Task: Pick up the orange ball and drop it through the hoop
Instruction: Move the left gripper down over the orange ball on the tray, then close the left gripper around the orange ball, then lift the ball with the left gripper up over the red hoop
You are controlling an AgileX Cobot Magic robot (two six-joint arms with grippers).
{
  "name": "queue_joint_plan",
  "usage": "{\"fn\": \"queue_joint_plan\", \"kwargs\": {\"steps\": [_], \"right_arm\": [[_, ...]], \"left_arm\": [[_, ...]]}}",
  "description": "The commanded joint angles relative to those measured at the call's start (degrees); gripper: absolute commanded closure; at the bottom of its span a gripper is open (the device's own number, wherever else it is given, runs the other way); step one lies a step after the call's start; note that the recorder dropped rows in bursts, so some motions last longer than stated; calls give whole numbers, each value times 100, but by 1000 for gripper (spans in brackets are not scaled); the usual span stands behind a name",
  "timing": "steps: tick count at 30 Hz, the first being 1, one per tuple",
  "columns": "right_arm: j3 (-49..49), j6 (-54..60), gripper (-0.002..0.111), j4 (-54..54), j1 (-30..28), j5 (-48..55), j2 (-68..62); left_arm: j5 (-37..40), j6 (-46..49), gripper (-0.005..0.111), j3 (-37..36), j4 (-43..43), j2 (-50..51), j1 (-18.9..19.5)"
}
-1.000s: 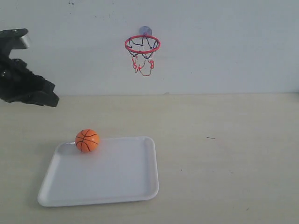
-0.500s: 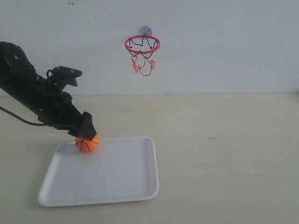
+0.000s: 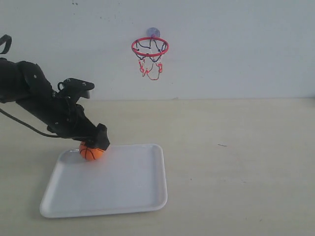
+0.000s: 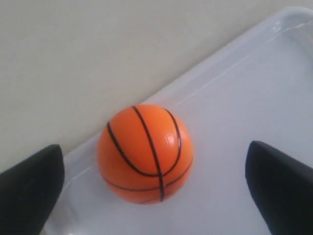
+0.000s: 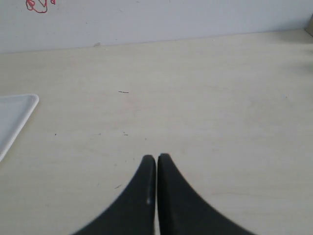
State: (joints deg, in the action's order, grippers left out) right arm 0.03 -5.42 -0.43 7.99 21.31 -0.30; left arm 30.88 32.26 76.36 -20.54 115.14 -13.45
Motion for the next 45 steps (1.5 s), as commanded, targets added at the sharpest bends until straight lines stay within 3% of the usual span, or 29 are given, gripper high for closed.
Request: {"fn": "queue_joint_plan", "kwargs": {"steps": [1,7,14,27,29,30,31,34,36,38,41,45], "right_arm": [[-3,0,108,43,2,-34,30],[-3,0,108,43,2,-34,30],[-3,0,108,43,2,-34,30],[-3,0,108,43,2,-34,30],[-3,0,108,43,2,-34,30],[-3,0,108,43,2,-34,30],[-3,0,108,43,2,-34,30],[-3,0,108,43,2,-31,30],[-3,0,108,43,2,-31,30],[-3,0,108,43,2,-31,30],[-3,0,108,43,2,-31,30],[-3,0,108,43,2,-31,30]], "left_arm": [[30,-147,13,171,-2,223,-62],[100,-147,14,235,-2,325,-109],[83,-204,23,235,23,333,-109],[-90,-183,26,235,55,561,-109],[-138,-183,40,280,58,561,-109],[-128,-367,55,304,-22,561,-109],[-128,-530,60,304,-22,561,-109],[-68,-939,93,388,-156,561,-109],[45,-939,103,587,-172,539,-109],[112,-857,103,971,-724,470,-82],[172,111,103,1781,-2042,423,35],[418,306,103,2799,-3248,549,309]]}}
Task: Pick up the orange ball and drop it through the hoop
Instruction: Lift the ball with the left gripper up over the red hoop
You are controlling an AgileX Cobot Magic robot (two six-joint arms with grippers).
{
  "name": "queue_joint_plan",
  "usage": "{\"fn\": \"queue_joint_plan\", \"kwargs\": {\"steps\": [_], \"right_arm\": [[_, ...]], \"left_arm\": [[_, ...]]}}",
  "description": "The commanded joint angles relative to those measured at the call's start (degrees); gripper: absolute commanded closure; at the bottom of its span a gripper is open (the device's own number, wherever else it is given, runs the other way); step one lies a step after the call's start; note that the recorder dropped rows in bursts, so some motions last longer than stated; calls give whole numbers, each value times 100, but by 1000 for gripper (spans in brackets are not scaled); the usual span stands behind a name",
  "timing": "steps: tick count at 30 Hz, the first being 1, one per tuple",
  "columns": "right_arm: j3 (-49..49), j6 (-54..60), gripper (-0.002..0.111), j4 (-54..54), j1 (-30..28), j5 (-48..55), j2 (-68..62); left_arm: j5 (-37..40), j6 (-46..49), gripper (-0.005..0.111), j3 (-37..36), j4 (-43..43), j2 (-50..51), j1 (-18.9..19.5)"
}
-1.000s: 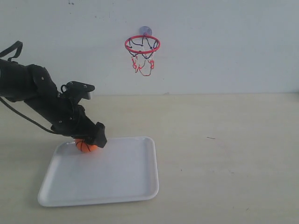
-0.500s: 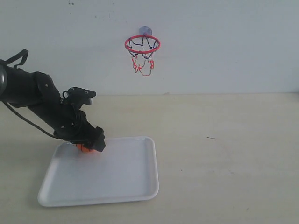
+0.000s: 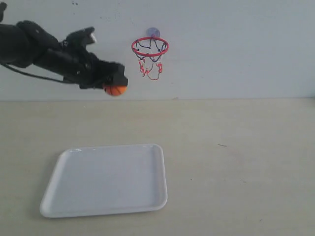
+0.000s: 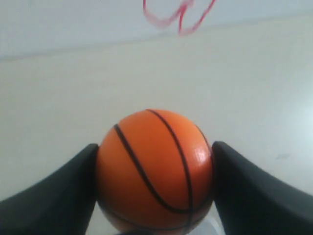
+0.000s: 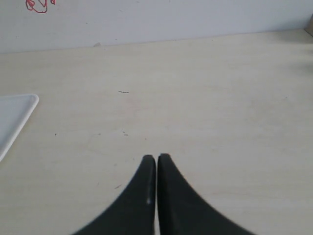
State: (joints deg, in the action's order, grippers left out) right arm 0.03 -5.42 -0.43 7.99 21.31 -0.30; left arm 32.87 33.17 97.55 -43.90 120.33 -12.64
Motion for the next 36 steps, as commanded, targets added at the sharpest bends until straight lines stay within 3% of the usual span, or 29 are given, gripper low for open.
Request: {"fn": "queue_joint_plan", "kwargs": {"steps": [1,8,20,36], "right_arm": [[-3,0,108,43,2,-31,30],[-3,0,108,43,2,-31,30],[-3,0,108,43,2,-31,30],[-3,0,108,43,2,-31,30]], "left_arm": [[329,300,103,839,-1050,65,278],[528,358,103,1945,-2239,526,474],[827,-307,103,4022,-2271,1813,280],[697,-350,103,4373,-2432,2247,37]]}}
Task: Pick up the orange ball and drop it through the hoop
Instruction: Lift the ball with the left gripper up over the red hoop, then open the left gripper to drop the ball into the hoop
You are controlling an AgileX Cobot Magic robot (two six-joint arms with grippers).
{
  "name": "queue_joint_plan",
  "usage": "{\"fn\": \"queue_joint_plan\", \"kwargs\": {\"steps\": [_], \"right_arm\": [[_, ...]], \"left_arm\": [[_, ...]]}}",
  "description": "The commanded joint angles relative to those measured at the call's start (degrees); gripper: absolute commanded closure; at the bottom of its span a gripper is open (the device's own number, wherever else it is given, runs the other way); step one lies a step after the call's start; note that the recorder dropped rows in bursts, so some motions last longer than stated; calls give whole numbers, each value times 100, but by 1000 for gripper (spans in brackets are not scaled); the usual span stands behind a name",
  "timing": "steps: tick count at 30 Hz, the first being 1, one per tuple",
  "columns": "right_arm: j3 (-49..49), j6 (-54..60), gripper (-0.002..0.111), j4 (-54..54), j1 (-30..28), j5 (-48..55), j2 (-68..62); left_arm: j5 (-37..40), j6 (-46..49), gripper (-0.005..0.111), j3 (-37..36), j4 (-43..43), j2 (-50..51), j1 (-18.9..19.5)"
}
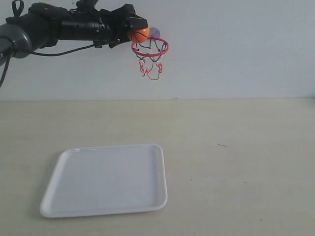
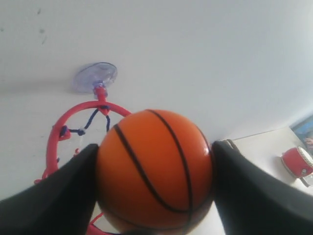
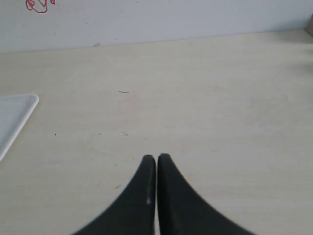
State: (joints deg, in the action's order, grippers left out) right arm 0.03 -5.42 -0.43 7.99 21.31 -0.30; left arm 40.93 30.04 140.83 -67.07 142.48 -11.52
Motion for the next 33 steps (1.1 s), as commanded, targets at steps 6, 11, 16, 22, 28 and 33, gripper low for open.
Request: {"fn": "queue_joint_plan", "kwargs": {"steps": [6,11,16,22,28,33], "right_arm": [[-3,0,108,43,2,-31,30],[-3,0,108,43,2,-31,30],[-3,0,108,43,2,-31,30],[-3,0,108,43,2,-31,30],[-3,0,108,43,2,-31,30],[-3,0,108,43,2,-31,30]], "left_arm": [[-270,151,103,45,-452,78,-97],[-405,488,103,45,-661,78,-97],[-551,835,103,45,-919,78,-97],[-730,1195,103,45,-1107,78,-97],[-961,1180,103,45,-1157,86,-97],[-949,1162,98,45,-1157,86,-97]]}}
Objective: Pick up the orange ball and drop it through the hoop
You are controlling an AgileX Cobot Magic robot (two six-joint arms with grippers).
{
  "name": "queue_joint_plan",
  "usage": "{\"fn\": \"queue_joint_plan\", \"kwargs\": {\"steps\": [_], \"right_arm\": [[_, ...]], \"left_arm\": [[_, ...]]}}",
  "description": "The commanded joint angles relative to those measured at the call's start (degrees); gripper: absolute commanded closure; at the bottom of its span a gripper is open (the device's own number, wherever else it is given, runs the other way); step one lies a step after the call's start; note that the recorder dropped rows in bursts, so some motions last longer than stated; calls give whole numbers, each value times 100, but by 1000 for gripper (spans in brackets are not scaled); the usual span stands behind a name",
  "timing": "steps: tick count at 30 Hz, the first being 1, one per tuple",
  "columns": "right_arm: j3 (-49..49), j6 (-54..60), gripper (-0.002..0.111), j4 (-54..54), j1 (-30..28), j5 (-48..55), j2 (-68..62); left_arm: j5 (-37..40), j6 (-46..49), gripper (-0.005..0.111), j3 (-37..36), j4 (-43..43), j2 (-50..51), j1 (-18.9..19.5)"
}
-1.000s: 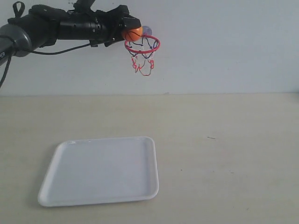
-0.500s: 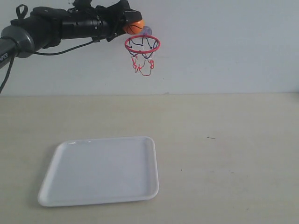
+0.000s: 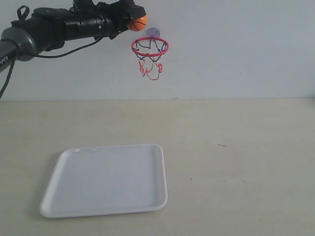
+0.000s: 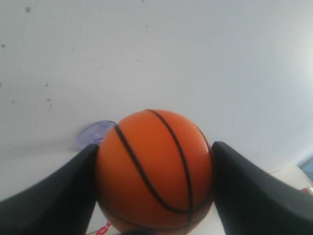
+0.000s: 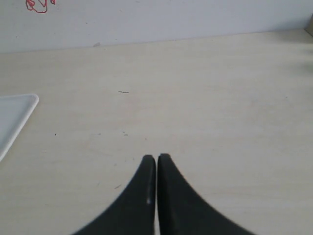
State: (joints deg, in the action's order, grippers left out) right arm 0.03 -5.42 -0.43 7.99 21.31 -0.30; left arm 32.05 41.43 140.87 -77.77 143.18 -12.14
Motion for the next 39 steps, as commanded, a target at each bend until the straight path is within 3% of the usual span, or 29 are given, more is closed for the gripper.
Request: {"fn": "queue_joint_plan", "kwargs": {"steps": [1,8,21,39], "right_arm": [[-3,0,108,43,2,-31,30],[-3,0,108,43,2,-31,30],[-3,0,108,43,2,-45,30],[-3,0,108,43,2,-33,30]], "left_arm": [[-47,23,94,41,-87,15,-35],[4,20,62,41,-67,15,-35],[-209,190,42,41,-67,15,-9],[-144,217,39,41,-85,15,27]]}}
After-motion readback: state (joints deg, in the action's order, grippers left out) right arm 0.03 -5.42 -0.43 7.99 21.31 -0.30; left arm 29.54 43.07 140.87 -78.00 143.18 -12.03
